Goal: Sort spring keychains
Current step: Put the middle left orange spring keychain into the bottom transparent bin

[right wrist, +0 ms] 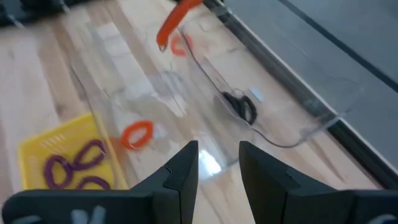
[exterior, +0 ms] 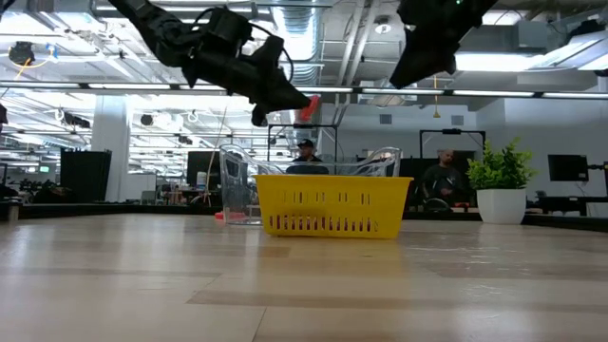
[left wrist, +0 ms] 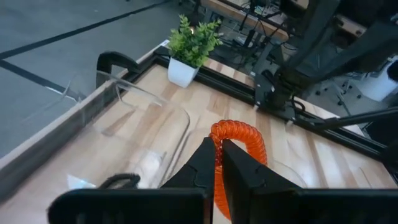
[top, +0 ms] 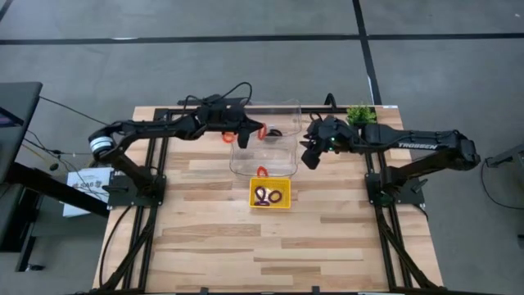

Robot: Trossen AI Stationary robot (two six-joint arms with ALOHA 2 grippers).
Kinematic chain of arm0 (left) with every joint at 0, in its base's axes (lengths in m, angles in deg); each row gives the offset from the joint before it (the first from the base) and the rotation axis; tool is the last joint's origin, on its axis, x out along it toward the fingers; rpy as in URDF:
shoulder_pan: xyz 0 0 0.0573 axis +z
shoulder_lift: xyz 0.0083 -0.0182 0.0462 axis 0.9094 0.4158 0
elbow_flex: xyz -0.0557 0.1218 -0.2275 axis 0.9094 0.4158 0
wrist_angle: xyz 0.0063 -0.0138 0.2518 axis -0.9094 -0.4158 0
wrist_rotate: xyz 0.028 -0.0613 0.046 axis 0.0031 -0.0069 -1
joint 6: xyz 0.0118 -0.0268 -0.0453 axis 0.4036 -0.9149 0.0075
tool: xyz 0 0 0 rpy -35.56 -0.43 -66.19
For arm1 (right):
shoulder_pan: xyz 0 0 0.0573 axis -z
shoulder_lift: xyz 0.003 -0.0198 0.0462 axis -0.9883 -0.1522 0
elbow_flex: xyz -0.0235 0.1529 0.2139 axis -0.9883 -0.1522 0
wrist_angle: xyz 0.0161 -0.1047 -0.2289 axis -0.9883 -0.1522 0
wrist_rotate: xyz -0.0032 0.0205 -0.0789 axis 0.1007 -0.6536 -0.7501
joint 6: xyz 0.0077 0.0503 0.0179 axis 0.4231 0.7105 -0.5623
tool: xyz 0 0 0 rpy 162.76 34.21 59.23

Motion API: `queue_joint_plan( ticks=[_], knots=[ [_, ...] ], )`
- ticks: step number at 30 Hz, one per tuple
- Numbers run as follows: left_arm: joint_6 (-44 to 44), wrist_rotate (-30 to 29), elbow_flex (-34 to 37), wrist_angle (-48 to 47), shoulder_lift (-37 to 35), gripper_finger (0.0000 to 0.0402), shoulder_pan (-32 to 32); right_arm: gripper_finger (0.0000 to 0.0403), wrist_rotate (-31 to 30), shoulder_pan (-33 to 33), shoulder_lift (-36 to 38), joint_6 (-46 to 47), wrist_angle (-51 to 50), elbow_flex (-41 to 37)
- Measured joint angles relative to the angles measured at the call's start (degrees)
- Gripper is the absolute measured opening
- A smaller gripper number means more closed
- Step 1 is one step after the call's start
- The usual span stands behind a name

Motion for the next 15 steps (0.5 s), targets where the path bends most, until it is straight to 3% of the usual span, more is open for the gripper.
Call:
queue_joint_plan(
  ticks=[15],
  knots=[
    [0.00,0.45,-7.21,-1.50,5.49,0.0015,0.97,0.0107,0.19,3.85,1.34,-5.74,-3.24,-0.02]
  ],
)
